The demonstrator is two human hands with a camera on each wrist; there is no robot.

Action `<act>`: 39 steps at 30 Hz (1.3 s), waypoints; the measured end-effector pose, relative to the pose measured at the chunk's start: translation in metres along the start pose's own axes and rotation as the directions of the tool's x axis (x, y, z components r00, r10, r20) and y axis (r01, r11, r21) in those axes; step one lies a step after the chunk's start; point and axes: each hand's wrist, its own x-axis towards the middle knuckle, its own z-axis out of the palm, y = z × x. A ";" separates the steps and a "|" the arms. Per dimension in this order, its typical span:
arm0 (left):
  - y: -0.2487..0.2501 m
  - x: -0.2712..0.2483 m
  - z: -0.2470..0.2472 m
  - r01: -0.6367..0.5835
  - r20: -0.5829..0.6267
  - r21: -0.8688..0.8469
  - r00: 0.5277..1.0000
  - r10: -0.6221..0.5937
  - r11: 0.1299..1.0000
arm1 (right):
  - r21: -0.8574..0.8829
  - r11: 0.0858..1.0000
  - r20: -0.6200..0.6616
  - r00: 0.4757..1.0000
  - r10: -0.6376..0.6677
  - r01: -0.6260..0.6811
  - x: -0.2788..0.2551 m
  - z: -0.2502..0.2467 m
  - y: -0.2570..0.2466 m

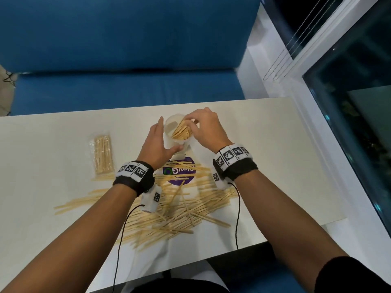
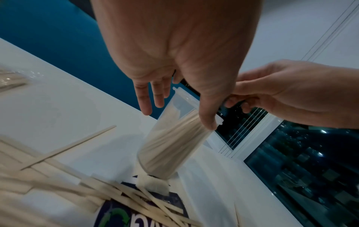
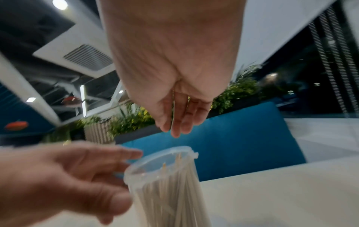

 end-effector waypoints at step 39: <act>-0.038 -0.153 0.118 -0.044 0.207 0.230 0.978 -0.005 0.972 | -0.227 0.901 0.479 0.848 -0.226 0.369 -0.203 0.086 0.105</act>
